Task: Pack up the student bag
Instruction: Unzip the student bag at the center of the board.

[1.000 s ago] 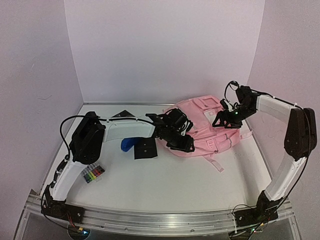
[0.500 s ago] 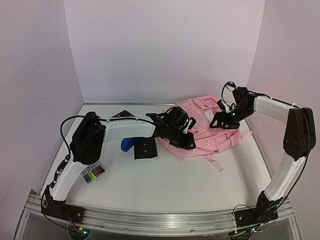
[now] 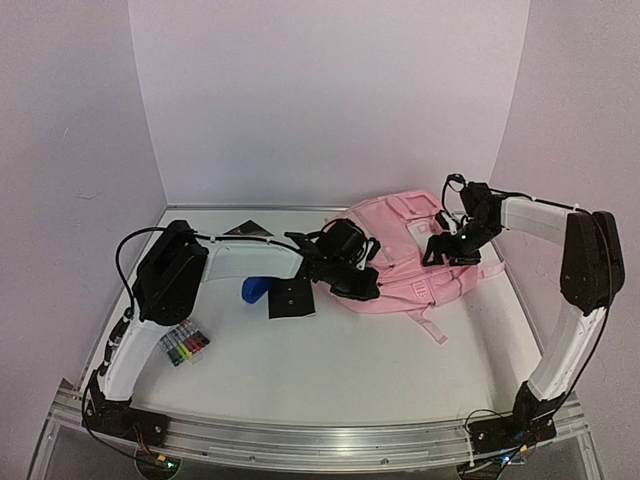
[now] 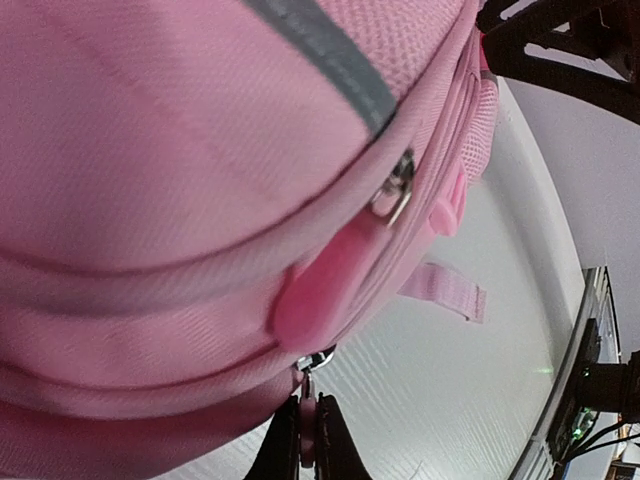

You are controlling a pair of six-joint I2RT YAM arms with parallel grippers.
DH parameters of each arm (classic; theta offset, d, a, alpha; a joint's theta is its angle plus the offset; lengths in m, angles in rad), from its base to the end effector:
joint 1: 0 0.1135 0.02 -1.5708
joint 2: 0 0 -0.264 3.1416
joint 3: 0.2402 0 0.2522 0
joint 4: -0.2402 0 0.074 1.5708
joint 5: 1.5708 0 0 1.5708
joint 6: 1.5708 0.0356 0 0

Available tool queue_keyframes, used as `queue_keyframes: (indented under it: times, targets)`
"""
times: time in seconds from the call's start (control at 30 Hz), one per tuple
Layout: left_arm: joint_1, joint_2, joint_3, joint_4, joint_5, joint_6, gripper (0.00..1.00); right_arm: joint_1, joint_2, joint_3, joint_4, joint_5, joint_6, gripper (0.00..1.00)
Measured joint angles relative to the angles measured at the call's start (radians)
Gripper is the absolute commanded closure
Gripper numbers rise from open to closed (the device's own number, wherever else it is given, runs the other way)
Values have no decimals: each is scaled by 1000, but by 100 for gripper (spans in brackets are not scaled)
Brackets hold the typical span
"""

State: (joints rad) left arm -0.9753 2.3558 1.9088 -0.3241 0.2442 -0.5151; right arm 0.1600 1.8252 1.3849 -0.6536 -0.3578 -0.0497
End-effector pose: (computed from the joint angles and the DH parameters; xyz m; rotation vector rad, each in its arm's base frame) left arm 0.2909 -0.4447 0.1728 0.7089 2.4477 -0.9589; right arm 0.3760 0.0733 0.2235 -0.3918 2.6144 0.5122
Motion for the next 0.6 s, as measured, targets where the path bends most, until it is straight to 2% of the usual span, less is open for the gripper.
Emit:
queue_keyframes:
  times: [0.33, 0.47, 0.6]
  targets:
    - [33, -168, -187, 26, -36, 35, 100, -56, 68, 34, -7, 51, -23, 8]
    - [63, -212, -259, 44, -1, 62, 100, -81, 121, 94, -27, 18, -50, 9]
    - [83, -212, -241, 8, 69, 98, 100, -111, 140, 127, -25, -39, -121, 12]
